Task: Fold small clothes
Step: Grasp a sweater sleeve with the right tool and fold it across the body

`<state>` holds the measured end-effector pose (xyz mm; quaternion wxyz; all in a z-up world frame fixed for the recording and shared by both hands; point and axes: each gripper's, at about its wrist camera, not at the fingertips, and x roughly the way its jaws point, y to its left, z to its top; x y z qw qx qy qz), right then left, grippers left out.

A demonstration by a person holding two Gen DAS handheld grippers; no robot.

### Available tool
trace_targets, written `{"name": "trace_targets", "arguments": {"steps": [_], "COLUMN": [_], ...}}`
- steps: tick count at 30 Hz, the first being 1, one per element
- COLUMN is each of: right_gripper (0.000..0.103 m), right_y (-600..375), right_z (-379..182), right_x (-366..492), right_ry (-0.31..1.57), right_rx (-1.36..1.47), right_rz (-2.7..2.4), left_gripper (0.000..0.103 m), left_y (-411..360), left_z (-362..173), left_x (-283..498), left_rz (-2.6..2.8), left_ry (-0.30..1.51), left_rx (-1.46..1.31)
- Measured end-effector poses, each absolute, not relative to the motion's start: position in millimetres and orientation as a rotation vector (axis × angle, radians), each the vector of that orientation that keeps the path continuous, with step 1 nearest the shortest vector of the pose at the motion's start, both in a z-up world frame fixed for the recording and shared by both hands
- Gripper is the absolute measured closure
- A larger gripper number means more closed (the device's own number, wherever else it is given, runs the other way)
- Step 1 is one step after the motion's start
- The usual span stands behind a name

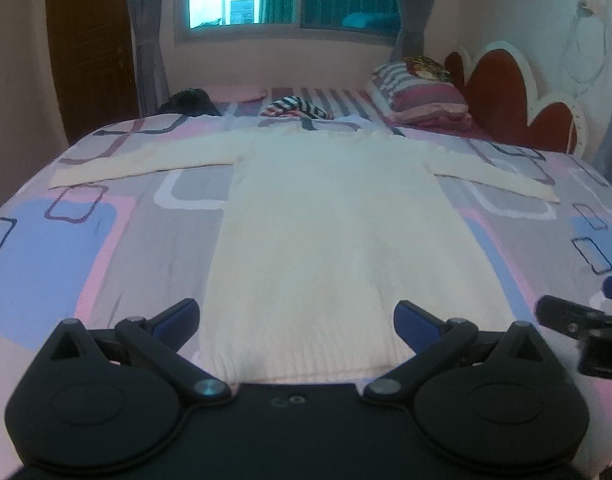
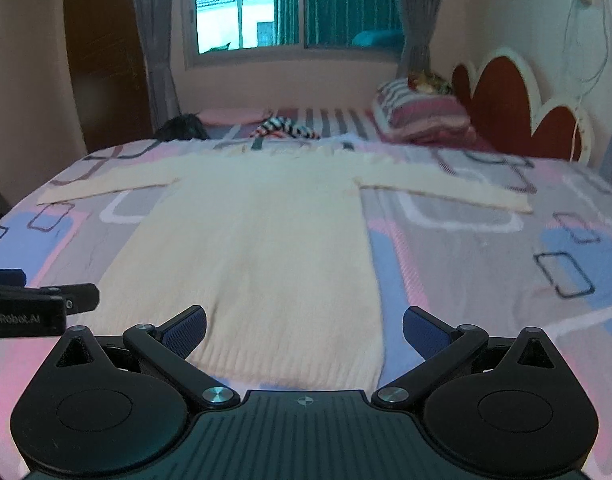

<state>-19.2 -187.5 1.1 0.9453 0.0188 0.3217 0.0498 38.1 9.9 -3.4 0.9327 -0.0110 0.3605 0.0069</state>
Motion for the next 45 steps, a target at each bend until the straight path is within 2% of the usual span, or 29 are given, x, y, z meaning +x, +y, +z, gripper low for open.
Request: {"name": "trace_targets", "arguments": {"steps": [12, 18, 21, 26, 36, 37, 38, 39, 40, 43, 45], "right_gripper": [0.000, 0.000, 0.000, 0.000, 0.001, 0.002, 0.010, 0.029, 0.035, 0.035, 0.044], "right_y": [-241, -259, -273, -299, -384, -394, -406, -416, -429, -466, -490], "right_z": [8, 5, 2, -2, -26, -32, -39, -44, -52, -75, -89], "right_x": [33, 65, 84, 116, 217, 226, 236, 244, 253, 273, 284], "right_ry": [0.638, 0.636, 0.645, 0.619, 0.554, 0.550, 0.550, 0.555, 0.569, 0.570, 0.564], "right_rx": [0.187, 0.185, 0.201, 0.208, 0.277, 0.285, 0.298, 0.315, 0.345, 0.430, 0.477], "right_rz": [0.023, -0.027, -0.046, -0.069, -0.179, -0.192, -0.209, -0.224, -0.249, -0.313, -0.345], "left_gripper": [0.000, 0.000, 0.000, 0.000, 0.002, 0.002, 0.001, 0.001, 0.001, 0.001, 0.002], "left_y": [26, 27, 33, 30, 45, 44, 43, 44, 45, 51, 58], "left_z": [-2, -12, -17, -20, -40, -43, -45, -48, -51, -62, -68], "left_x": [101, 143, 153, 189, 283, 290, 295, 300, 306, 318, 323], "left_rz": [0.026, 0.050, 0.090, 0.059, 0.054, 0.063, 0.077, 0.086, 0.089, 0.086, 0.103], "left_ry": [0.661, 0.727, 0.638, 0.667, 0.736, 0.730, 0.723, 0.716, 0.721, 0.730, 0.713], "left_rx": [-0.008, 0.075, 0.044, 0.085, -0.003, 0.017, 0.031, 0.037, 0.046, 0.068, 0.070]}}
